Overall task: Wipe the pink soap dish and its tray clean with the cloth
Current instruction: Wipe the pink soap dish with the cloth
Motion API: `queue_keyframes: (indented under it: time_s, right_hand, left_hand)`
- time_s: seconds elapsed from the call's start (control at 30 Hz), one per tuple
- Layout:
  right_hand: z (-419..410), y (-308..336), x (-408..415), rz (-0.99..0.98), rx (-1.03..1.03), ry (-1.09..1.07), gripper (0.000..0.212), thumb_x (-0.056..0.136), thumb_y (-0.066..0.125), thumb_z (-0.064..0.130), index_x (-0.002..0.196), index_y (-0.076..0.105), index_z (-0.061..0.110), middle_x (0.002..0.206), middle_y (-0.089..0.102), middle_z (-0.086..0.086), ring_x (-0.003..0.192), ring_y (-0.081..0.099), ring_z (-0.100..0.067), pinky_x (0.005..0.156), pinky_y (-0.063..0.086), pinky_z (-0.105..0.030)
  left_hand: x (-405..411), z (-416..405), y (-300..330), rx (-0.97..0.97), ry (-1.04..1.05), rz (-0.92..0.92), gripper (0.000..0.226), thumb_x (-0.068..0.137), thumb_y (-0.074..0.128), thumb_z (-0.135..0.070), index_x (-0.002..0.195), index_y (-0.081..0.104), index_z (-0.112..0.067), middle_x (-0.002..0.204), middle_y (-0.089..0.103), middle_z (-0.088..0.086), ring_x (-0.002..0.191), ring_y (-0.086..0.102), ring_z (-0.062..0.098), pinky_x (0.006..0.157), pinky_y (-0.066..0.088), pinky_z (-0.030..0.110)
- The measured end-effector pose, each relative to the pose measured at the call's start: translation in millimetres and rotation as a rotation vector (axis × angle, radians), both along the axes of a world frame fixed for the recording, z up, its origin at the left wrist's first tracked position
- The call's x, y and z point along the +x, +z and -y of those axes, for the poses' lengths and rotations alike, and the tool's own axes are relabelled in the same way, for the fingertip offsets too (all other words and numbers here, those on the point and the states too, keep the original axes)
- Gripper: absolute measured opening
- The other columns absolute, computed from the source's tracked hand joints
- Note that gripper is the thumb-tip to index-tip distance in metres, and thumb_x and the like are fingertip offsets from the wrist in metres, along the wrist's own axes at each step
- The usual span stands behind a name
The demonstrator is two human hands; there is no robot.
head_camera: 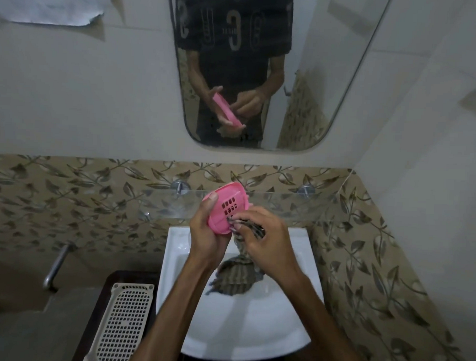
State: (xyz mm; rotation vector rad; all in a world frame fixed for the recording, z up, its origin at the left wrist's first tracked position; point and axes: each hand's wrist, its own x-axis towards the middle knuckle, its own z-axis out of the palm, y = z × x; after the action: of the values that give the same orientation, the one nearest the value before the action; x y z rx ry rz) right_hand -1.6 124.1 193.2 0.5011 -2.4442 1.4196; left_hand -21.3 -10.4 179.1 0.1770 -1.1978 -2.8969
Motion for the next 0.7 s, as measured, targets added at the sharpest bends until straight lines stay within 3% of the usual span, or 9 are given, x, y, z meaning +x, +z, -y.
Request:
queue_keyframes:
  time_s: [0.2, 0.33, 0.4, 0.47, 0.53, 0.6, 0.7]
  right_hand:
    - [8, 8, -1, -0.113, 0.044, 0.127, 0.025, 0.082, 0.076, -0.004, 0.101, 0.082, 0.011, 0.1, 0.078, -0.001, 0.093, 0.07, -0.009, 0.086, 0.059, -0.025]
    - [31, 16, -6, 0.129, -0.363, 0.026, 0.019, 0.082, 0.083, 0.004, 0.099, 0.083, 0.015, 0.092, 0.081, 0.006, 0.088, 0.078, -0.01, 0.083, 0.062, -0.025]
    - [37, 17, -9, 0.136, -0.492, -0.103, 0.017, 0.083, 0.085, 0.008, 0.097, 0.082, 0.017, 0.089, 0.081, 0.009, 0.085, 0.078, -0.008, 0.077, 0.061, -0.02]
    - [33, 14, -10, 0.079, -0.439, -0.165, 0.015, 0.084, 0.085, 0.013, 0.098, 0.083, 0.017, 0.088, 0.08, 0.01, 0.084, 0.077, -0.005, 0.076, 0.061, -0.019]
    - [21, 7, -7, 0.113, -0.321, -0.096, 0.015, 0.084, 0.086, 0.015, 0.099, 0.083, 0.017, 0.091, 0.08, 0.008, 0.085, 0.077, -0.007, 0.079, 0.063, -0.025]
    - [11, 1, 0, 0.183, -0.233, 0.005, 0.016, 0.085, 0.085, 0.015, 0.101, 0.083, 0.017, 0.095, 0.08, 0.006, 0.09, 0.076, -0.01, 0.084, 0.064, -0.035]
    - [4, 2, 2, 0.169, -0.159, 0.065, 0.018, 0.086, 0.083, 0.012, 0.103, 0.083, 0.019, 0.1, 0.077, 0.008, 0.096, 0.073, -0.011, 0.087, 0.063, -0.034]
  left_hand:
    - [-2, -3, -1, -0.02, -0.053, -0.043, 0.036, 0.095, 0.055, -0.038, 0.102, 0.08, -0.013, 0.096, 0.077, 0.016, 0.089, 0.075, 0.031, 0.084, 0.063, 0.04]
    - [-3, -4, 4, 0.0, -0.005, -0.006, 0.046, 0.102, 0.049, -0.041, 0.097, 0.08, -0.008, 0.089, 0.077, 0.014, 0.085, 0.075, 0.028, 0.076, 0.063, 0.035]
    - [-2, -7, 5, -0.026, 0.022, -0.014, 0.043, 0.102, 0.051, -0.038, 0.104, 0.077, -0.004, 0.094, 0.076, 0.017, 0.089, 0.074, 0.029, 0.077, 0.063, 0.034]
    - [4, -9, 4, 0.017, -0.012, -0.017, 0.046, 0.103, 0.049, -0.039, 0.11, 0.078, -0.004, 0.101, 0.077, 0.018, 0.095, 0.075, 0.029, 0.081, 0.062, 0.035]
    - [8, -4, 0, 0.025, -0.034, -0.017, 0.048, 0.103, 0.048, -0.044, 0.104, 0.082, -0.01, 0.097, 0.079, 0.015, 0.092, 0.077, 0.028, 0.078, 0.063, 0.035]
    - [7, 1, -1, -0.06, 0.014, -0.038, 0.047, 0.102, 0.046, -0.046, 0.096, 0.083, -0.017, 0.089, 0.08, 0.009, 0.084, 0.078, 0.025, 0.072, 0.062, 0.033]
    - [5, 1, 0, -0.129, 0.073, -0.035, 0.041, 0.099, 0.05, -0.046, 0.093, 0.083, -0.022, 0.085, 0.079, 0.006, 0.078, 0.077, 0.022, 0.068, 0.061, 0.031]
